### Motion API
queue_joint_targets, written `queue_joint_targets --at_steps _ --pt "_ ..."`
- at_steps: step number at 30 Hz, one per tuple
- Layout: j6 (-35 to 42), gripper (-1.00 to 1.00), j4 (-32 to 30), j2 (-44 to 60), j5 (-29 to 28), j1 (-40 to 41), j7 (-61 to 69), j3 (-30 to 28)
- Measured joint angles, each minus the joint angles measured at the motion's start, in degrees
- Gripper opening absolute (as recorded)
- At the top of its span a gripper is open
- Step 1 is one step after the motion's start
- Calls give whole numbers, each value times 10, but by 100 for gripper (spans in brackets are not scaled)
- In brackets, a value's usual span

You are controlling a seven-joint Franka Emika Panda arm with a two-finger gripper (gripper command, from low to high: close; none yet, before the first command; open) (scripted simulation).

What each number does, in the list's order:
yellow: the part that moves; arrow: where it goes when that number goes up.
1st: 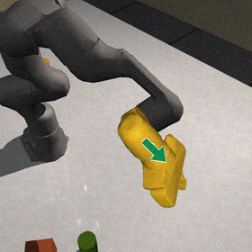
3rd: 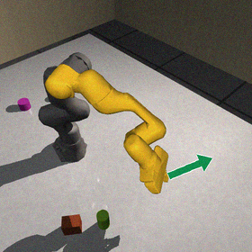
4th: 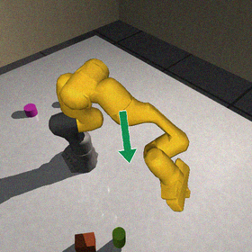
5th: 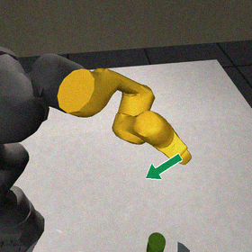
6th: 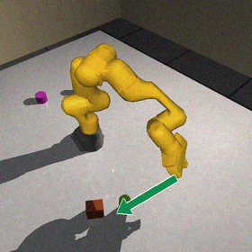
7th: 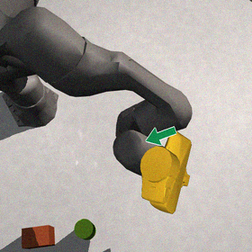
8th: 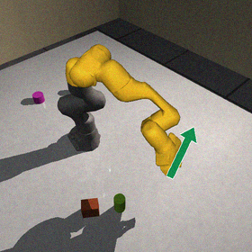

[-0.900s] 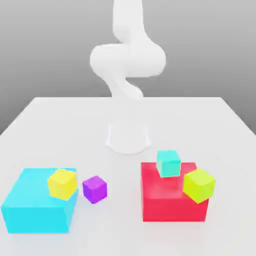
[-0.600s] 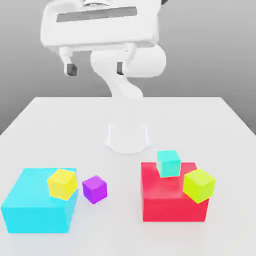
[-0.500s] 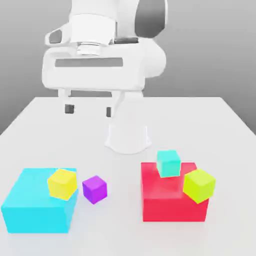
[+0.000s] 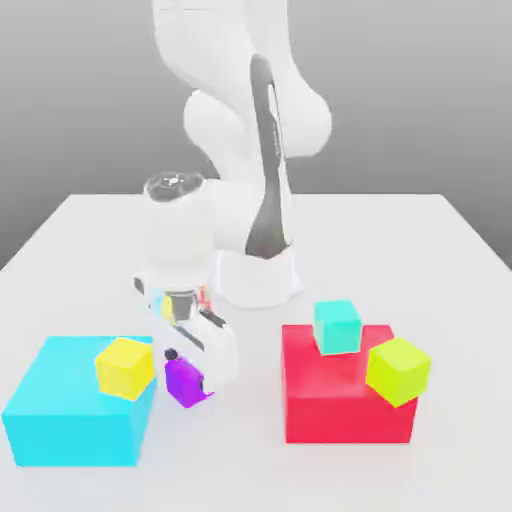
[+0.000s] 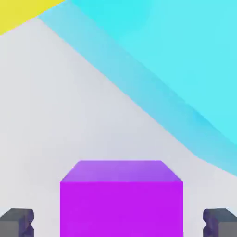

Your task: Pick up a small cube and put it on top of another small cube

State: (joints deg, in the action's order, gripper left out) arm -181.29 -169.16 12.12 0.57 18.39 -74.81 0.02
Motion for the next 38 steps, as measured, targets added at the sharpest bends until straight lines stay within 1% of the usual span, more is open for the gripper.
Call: queue_joint_targets --at_steps 6,15,18,29,31,34,35,38 --pt "-1 -100 0 1 -3 1 -2 0" --pt "142 -100 -27 -170 -6 -4 -6 -1" --pt "204 -100 8 -200 5 -44 -9 30" --pt "438 -100 176 -269 63 -232 -24 179" --pt "424 -100 181 -249 58 -241 -32 194" --pt "361 -100 168 -197 40 -238 -47 205" --pt "347 100 165 -186 35 -238 -50 206" --pt "347 100 165 -186 35 -238 -50 206"
